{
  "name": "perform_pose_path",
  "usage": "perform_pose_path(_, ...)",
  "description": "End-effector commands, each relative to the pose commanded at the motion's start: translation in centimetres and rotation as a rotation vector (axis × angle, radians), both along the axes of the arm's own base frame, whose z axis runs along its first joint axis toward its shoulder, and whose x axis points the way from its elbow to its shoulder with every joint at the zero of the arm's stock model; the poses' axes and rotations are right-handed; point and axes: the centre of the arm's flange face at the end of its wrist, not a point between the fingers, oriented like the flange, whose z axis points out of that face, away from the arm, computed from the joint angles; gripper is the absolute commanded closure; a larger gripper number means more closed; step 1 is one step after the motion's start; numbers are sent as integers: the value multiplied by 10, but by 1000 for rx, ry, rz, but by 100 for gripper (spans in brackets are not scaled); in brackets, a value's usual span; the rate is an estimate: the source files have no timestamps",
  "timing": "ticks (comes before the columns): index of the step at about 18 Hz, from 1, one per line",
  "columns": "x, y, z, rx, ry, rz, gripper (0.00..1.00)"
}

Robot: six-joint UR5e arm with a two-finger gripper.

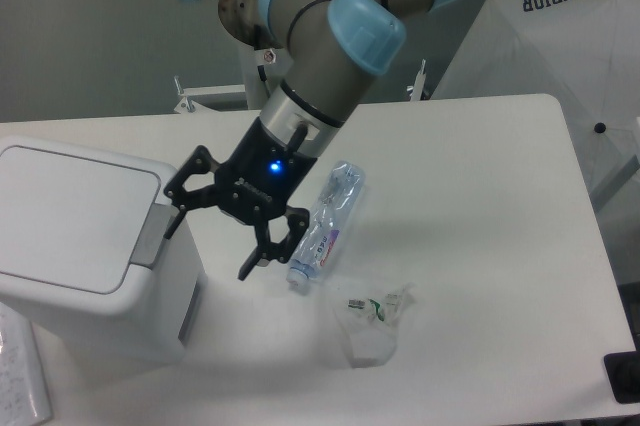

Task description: Open the trash can

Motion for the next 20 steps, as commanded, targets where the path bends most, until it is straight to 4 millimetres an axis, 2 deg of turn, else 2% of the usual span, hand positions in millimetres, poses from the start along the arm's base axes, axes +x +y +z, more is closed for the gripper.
perform_pose_path(3, 6, -2, -9, -11, -5, -9, 0)
perform_pose_path(13, 2, 2, -22, -31, -13, -8, 0)
perform_pose_path(18, 1, 3, -19, -21, -14, -11, 0)
perform_pose_path(20, -4, 0, -9, -8, -1, -1, 0)
